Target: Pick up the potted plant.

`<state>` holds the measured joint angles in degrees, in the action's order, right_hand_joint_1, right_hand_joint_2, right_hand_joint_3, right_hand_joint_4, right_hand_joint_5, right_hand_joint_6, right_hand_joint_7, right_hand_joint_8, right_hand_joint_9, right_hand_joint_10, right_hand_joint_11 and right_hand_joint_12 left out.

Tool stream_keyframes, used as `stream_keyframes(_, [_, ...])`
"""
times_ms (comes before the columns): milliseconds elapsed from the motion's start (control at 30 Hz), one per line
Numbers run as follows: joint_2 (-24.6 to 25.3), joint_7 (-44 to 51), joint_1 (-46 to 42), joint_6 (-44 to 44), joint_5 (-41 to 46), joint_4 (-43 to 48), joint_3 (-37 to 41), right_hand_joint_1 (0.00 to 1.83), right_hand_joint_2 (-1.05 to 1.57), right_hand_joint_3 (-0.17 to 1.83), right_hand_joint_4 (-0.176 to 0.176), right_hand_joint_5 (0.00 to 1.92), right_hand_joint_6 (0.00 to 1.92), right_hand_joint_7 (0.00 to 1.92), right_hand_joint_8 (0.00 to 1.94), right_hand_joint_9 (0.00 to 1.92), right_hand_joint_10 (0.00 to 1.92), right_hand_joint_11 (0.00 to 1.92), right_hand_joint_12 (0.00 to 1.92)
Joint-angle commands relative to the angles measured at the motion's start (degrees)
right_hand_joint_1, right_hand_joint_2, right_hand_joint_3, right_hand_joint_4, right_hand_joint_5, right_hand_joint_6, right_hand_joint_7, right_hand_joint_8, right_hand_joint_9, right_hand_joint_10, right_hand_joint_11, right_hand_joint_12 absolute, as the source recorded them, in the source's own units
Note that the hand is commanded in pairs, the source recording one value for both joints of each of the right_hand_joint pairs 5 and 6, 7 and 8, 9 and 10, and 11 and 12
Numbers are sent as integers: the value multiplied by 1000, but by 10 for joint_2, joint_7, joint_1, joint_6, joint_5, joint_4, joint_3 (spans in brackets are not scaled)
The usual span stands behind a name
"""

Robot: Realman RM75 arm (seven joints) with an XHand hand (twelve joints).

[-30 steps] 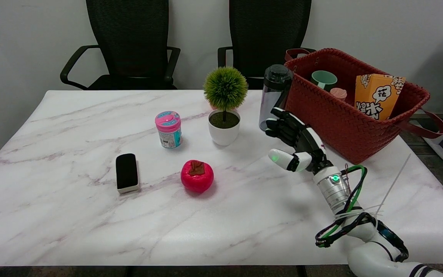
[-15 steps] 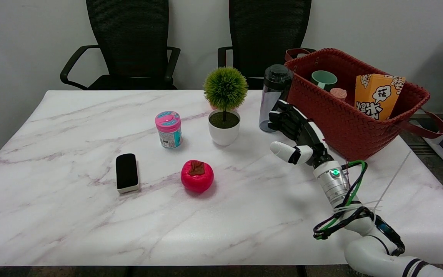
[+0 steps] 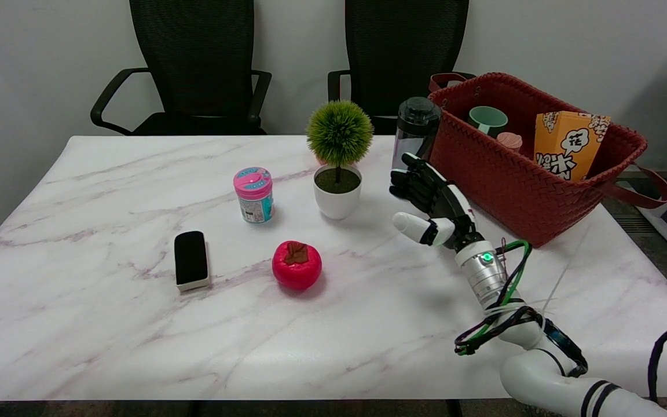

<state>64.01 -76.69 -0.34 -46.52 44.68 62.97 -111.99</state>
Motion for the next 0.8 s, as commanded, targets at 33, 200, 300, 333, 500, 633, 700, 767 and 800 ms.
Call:
stream_keyframes(33, [34,-32,71,12,-3,-69,-35,1084,-110,1006,0,358,358,479,479,431,431,461,461])
stream_keyframes(200, [41,-33,79,21,-3,-84,-38,1084,-101,995,0,410,410,479,479,429,429,454,454])
stream_keyframes(300, [46,-35,82,22,-3,-91,-38,1084,-101,994,0,433,433,479,479,425,425,452,452])
stream_keyframes(333, [47,-37,84,24,-3,-93,-38,1084,-102,994,0,437,437,479,479,424,424,451,451])
stream_keyframes(500, [56,-54,92,36,-4,-108,-39,1082,-104,999,0,449,449,476,476,428,428,438,438])
stream_keyframes(633, [69,-54,108,37,-4,-132,-39,1080,-107,1005,0,460,460,475,475,435,435,431,431])
stream_keyframes(700, [71,-54,114,37,-4,-142,-39,1079,-109,1008,0,462,462,476,476,438,438,429,429])
stream_keyframes(767, [72,-54,120,40,-4,-149,-39,1079,-110,1009,0,465,465,476,476,440,440,427,427])
stream_keyframes(800, [73,-54,122,42,-4,-150,-39,1079,-110,1009,0,468,468,476,476,441,441,426,426])
